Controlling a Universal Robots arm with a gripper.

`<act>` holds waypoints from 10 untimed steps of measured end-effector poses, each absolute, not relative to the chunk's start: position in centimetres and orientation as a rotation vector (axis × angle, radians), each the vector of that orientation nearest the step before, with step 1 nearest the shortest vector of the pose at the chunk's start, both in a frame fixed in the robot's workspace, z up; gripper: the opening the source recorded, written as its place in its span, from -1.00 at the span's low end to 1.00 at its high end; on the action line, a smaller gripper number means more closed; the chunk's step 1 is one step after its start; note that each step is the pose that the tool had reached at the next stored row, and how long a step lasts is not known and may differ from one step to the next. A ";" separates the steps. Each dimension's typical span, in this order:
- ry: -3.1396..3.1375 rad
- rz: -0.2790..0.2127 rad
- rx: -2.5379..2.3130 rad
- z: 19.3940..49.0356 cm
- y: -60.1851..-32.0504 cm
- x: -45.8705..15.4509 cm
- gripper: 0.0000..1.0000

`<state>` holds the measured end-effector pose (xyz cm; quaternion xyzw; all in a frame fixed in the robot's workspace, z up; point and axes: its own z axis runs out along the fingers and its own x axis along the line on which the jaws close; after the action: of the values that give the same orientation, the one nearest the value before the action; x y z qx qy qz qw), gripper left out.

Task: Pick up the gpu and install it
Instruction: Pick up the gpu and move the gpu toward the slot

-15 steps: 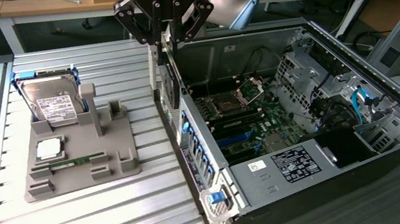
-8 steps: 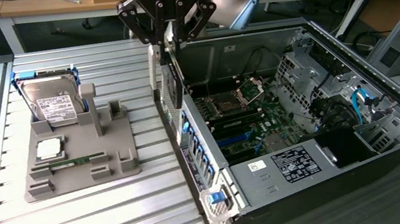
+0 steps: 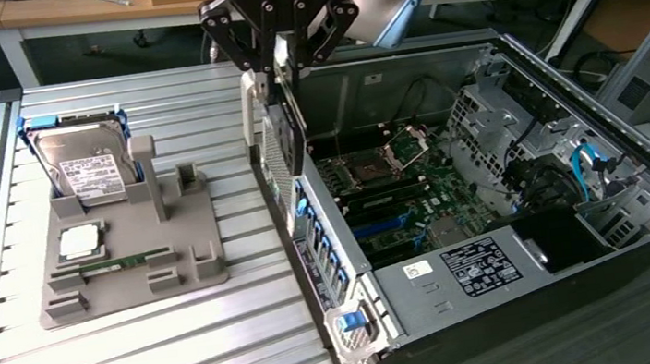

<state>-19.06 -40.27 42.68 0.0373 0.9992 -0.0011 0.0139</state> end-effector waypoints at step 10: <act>3.112 -0.004 0.116 42.7 -40.3 -18.4 -0.47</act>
<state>-18.42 -40.32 42.68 0.0373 0.9992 -0.0013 0.0139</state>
